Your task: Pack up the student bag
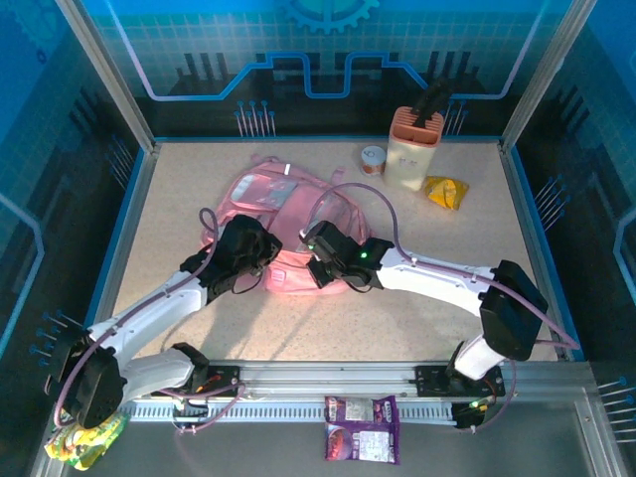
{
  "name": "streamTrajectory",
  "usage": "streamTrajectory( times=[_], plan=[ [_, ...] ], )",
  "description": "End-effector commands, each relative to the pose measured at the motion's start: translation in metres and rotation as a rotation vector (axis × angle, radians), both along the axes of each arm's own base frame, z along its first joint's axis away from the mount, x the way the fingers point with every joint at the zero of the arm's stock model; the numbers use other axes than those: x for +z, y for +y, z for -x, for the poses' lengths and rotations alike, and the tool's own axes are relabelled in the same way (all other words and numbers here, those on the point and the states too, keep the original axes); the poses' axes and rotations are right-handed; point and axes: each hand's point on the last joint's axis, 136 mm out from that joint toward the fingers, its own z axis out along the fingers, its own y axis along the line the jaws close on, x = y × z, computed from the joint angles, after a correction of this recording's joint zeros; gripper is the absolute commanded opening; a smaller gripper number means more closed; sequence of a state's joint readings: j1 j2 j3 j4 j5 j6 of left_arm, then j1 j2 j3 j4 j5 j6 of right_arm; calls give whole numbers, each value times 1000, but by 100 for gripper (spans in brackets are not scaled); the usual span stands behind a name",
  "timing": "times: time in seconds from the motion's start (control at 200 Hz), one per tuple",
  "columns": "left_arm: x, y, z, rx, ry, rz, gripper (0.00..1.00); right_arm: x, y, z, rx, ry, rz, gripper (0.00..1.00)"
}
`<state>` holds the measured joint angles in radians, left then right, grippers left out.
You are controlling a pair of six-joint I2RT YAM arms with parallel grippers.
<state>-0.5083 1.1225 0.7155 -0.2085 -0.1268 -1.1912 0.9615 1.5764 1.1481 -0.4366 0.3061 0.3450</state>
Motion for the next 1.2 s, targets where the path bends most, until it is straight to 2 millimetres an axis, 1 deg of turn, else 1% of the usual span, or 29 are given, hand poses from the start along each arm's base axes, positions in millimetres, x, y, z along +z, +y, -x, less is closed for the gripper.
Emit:
streamTrajectory(
  times=[0.0,0.1,0.15,0.19,0.26,0.31,0.41,0.445,0.51,0.54,0.565,0.595,0.65,0.71,0.76,0.81,0.91,0.995,1.03,1.156,1.196],
  plan=[
    [5,29,0,26,-12,-81,0,-2,-33,-13,-62,-29,113,0],
    [8,44,0,34,-19,-128,0,2,-32,-15,-69,-28,78,0],
    [9,52,1,38,-12,-163,0,2,-36,-18,-91,-1,43,0],
    [8,58,1,40,-4,-185,0,3,-35,-19,-89,25,4,0],
    [12,62,-1,32,-8,-186,0,5,-24,-16,-54,36,-38,0],
    [15,58,-4,9,-29,-178,0,5,-14,-13,-25,38,-43,0],
    [21,50,-10,-28,-51,-164,0,4,15,-3,66,40,-53,0],
    [22,47,-10,-40,-49,-149,11,2,21,-1,79,47,-61,0],
    [24,41,-6,-39,-44,-93,37,1,30,0,85,67,-95,0],
    [23,38,-2,-28,-37,-52,44,2,32,0,83,70,-107,0],
    [25,33,2,-20,-44,-12,47,2,32,0,82,69,-113,0],
    [21,28,7,-9,-46,29,50,2,33,0,81,67,-117,0],
    [21,16,16,11,-62,93,55,2,32,0,81,65,-118,0],
    [18,4,23,33,-62,138,62,1,30,0,76,63,-109,0],
    [17,-5,25,50,-51,162,65,-2,28,-1,72,64,-101,0],
    [16,-15,25,59,-37,190,65,-2,28,-1,71,66,-104,0],
    [13,-35,19,64,-25,221,65,-2,27,-2,70,67,-110,0],
    [7,-47,13,75,-1,234,60,-2,25,-3,60,67,-115,0],
    [4,-46,11,97,6,223,57,-2,24,-3,56,67,-120,0],
    [-9,-34,8,174,16,177,45,-3,20,-7,38,60,-136,0],
    [-12,-31,8,185,20,163,37,-4,18,-10,28,55,-130,0]
  ],
)
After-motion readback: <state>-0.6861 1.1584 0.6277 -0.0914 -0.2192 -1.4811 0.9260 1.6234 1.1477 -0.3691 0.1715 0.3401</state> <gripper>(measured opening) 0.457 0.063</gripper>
